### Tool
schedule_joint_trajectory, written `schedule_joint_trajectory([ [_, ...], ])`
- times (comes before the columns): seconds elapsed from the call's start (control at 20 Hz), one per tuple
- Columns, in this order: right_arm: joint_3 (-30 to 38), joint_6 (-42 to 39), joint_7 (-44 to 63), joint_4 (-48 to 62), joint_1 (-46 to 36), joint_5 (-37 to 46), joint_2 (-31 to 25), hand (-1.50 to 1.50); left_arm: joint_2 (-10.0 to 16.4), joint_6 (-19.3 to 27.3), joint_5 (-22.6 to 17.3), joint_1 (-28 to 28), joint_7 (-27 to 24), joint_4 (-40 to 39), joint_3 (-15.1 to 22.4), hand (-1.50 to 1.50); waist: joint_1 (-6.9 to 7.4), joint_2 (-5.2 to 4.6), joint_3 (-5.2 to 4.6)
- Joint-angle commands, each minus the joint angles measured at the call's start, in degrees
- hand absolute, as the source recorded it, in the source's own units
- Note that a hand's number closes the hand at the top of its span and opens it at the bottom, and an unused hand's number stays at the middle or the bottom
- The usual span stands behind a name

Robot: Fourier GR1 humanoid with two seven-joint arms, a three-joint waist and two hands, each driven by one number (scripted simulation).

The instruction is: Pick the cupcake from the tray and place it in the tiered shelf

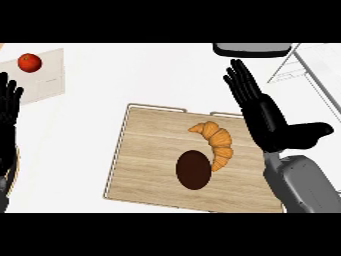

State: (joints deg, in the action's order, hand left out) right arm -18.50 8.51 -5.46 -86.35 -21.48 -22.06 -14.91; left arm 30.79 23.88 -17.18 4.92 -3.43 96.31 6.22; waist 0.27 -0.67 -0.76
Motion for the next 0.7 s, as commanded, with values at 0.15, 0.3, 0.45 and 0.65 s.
schedule_joint_trajectory([
  [0.15, 6.17, -2.95, -2.12, 0.11, -1.42, 3.75, -10.04, 1.5, -3.28, -4.56, -4.69, -5.14, 8.09, -8.54, 3.77, 0.0, -0.96, 0.35, 0.7],
  [0.3, 4.0, 0.09, 2.23, 6.07, 2.84, 18.64, -24.27, 1.5, -4.45, -5.6, -6.24, -7.59, 10.97, -11.27, 5.44, 0.0, -4.18, -0.78, -0.59],
  [0.45, 6.35, -2.11, 3.62, 12.53, 4.4, 10.54, -18.1, 1.5, -5.32, -10.37, -8.42, -5.7, 13.17, -15.69, 6.68, 0.0, -0.74, 0.0, 0.73],
  [0.65, 8.63, -11.85, -6.02, 8.96, 11.79, 7.97, -20.33, -1.5, -8.31, -8.91, -6.85, -2.56, 15.51, -17.66, 6.29, 0.0, -0.78, 0.67, 0.78],
])
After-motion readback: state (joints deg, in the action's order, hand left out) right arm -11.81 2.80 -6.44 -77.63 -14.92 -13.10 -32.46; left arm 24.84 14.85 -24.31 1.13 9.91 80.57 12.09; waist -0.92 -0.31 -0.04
